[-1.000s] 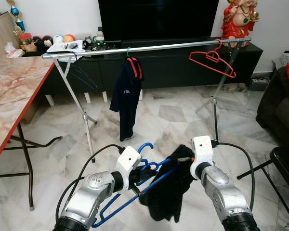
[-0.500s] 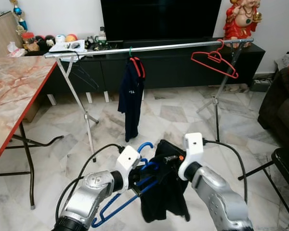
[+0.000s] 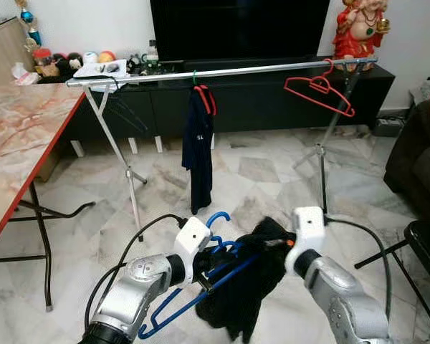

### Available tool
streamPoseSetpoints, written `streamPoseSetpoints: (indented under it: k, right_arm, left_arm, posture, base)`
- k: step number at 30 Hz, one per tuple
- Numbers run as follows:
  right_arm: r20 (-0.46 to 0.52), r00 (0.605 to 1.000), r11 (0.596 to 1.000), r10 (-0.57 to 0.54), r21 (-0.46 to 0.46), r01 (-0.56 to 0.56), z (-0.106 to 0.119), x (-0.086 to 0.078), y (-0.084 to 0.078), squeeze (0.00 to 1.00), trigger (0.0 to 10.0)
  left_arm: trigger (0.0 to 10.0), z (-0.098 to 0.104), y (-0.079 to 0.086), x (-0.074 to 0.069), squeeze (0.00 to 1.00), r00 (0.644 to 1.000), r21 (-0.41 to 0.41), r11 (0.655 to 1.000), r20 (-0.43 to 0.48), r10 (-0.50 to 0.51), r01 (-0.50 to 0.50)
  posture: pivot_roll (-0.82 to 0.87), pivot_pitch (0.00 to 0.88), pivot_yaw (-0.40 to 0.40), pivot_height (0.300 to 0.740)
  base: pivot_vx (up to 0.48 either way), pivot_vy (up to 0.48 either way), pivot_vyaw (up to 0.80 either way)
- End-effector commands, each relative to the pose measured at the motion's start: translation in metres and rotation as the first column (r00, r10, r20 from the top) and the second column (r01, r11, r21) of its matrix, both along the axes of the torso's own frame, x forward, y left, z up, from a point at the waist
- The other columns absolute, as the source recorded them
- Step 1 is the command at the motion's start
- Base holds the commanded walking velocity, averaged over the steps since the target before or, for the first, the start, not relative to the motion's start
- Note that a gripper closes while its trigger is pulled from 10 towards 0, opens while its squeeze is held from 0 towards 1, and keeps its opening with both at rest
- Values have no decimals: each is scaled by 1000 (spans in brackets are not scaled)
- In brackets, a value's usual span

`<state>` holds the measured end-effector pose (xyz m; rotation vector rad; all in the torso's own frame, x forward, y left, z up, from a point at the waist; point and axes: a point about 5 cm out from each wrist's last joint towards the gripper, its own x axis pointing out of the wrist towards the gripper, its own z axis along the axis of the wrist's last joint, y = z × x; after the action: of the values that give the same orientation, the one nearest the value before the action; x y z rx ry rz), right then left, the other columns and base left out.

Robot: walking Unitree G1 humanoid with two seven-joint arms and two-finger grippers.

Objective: Hang hanger

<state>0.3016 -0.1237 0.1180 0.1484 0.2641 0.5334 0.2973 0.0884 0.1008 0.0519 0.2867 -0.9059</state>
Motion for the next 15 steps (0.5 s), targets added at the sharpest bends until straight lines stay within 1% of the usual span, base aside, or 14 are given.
streamPoseSetpoints:
  k: [1, 2, 3, 6, 7, 8, 10, 11, 12, 13, 15]
  right_arm:
    - [76, 995, 998, 63, 22, -65, 14, -4, 6, 0, 10000]
    - [112, 986, 991, 126, 19, -129, 21, -8, 10, 0, 10000]
    - [112, 986, 991, 126, 19, -129, 21, -8, 10, 0, 10000]
    - [177, 953, 968, 246, 11, -252, 31, -19, 15, 0, 10000]
    - [213, 921, 944, 326, -23, -329, 35, -27, 17, 0, 10000]
    - [239, 890, 922, 387, -78, -380, 35, -33, 16, 0, 10000]
    - [247, 873, 907, 422, -117, -405, 34, -36, 14, 0, 10000]
    - [244, 870, 904, 428, -128, -408, 33, -36, 12, 0, 10000]
    - [245, 869, 902, 430, -138, -408, 34, -36, 10, 0, 10000]
    - [247, 859, 893, 449, -147, -425, 36, -37, 6, 0, 10000]
    - [246, 848, 883, 468, -155, -442, 37, -40, 3, 0, 10000]
  left_arm:
    - [10000, 4, 0, 1, 0, 1000, -14, 1000, 8, -2, 2]
    - [10000, 4, 0, 1, 0, 1000, -18, 1000, 7, -1, 1]
    - [10000, 4, 0, 1, 0, 1000, -18, 1000, 7, -1, 1]
    - [10000, 5, 0, 1, 0, 1000, -32, 999, 4, 4, -4]
    - [10000, 5, 0, 1, 0, 1000, -43, 999, 2, 5, -5]
    - [10000, 6, 0, 1, 0, 1000, -52, 999, 0, 5, -5]
    - [10000, 6, -1, 1, 0, 1000, -56, 998, -1, 5, -5]
    - [10000, 7, -1, 1, 0, 1000, -59, 998, -1, 5, -5]
    - [10000, 7, -1, 1, 0, 1000, -64, 998, -2, 6, -6]
    - [10000, 7, -1, 1, 0, 1000, -69, 998, -3, 9, -9]
    - [10000, 7, -1, 1, 0, 1000, -74, 997, -1, 16, -16]
  posture:
    - [83, 27, 34, 740]
    - [83, 27, 34, 740]
    - [83, 27, 34, 740]
    - [81, 31, 33, 740]
    - [81, 31, 33, 740]
    - [80, 30, 33, 740]
    - [79, 32, 33, 740]
    - [79, 32, 33, 740]
    - [77, 33, 34, 740]
    - [76, 33, 33, 740]
    - [75, 35, 32, 740]
  base:
    - [0, 0, 0]
    - [0, 0, 0]
    - [0, 0, 0]
    - [0, 0, 0]
    - [0, 0, 0]
    - [0, 0, 0]
    - [0, 0, 0]
    - [0, 0, 0]
    - [0, 0, 0]
    - [0, 0, 0]
    - [0, 0, 0]
